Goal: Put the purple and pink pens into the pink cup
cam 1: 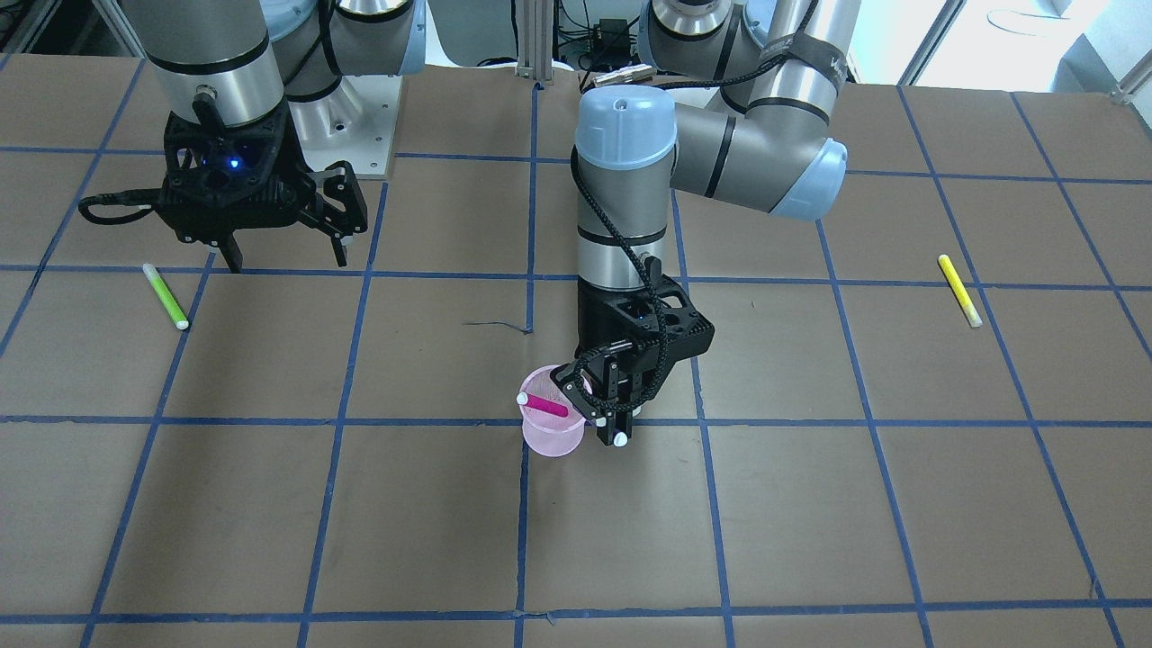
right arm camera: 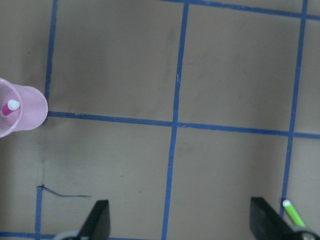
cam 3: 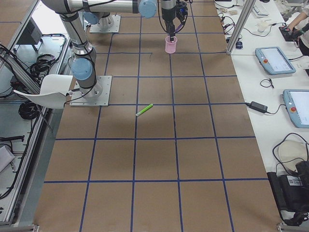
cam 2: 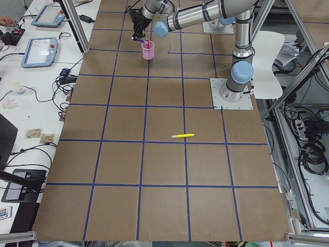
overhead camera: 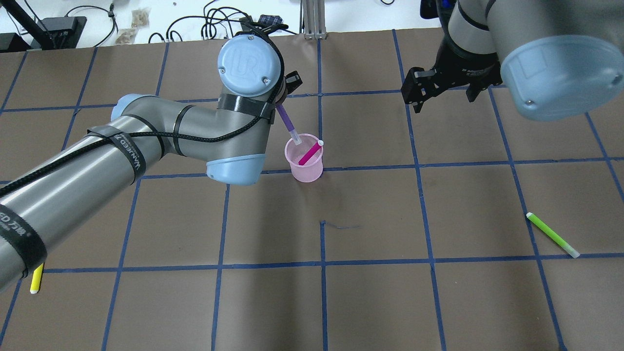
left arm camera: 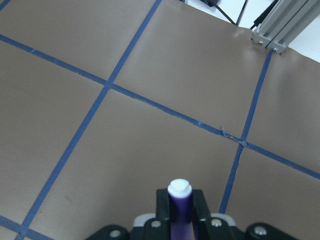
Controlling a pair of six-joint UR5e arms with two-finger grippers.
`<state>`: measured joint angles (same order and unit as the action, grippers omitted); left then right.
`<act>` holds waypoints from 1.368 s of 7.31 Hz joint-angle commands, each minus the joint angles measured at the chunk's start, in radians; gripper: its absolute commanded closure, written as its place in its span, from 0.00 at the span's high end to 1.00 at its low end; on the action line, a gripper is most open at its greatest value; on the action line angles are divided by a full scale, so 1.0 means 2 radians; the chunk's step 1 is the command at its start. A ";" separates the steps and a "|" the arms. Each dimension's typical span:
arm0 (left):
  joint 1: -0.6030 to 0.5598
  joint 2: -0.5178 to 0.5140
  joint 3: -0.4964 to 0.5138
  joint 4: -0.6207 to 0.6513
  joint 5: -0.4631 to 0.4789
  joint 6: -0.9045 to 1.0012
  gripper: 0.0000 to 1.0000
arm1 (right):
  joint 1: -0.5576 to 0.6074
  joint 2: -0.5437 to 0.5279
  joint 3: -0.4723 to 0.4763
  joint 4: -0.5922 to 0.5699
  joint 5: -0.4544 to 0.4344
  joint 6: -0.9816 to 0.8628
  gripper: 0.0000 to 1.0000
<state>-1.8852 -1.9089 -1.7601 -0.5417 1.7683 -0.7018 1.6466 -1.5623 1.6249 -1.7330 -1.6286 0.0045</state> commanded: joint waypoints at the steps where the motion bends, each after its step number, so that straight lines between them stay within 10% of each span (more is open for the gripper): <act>1: -0.015 -0.010 -0.010 0.019 0.020 -0.009 0.00 | 0.000 -0.007 0.002 0.034 0.002 0.056 1.00; 6: -0.031 -0.010 -0.045 0.071 0.036 -0.016 0.00 | 0.000 -0.011 -0.002 0.027 0.001 0.029 1.00; 8: -0.033 -0.010 -0.046 0.071 0.041 -0.025 0.50 | -0.003 -0.017 -0.001 0.003 0.002 0.036 1.00; 10: -0.036 -0.009 -0.045 0.071 0.043 -0.026 0.69 | -0.004 -0.018 0.001 0.004 0.002 0.035 1.00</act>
<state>-1.9545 -1.9280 -1.8508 -0.3997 1.8520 -0.7517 1.6407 -1.5969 1.6263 -1.7207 -1.6246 0.0754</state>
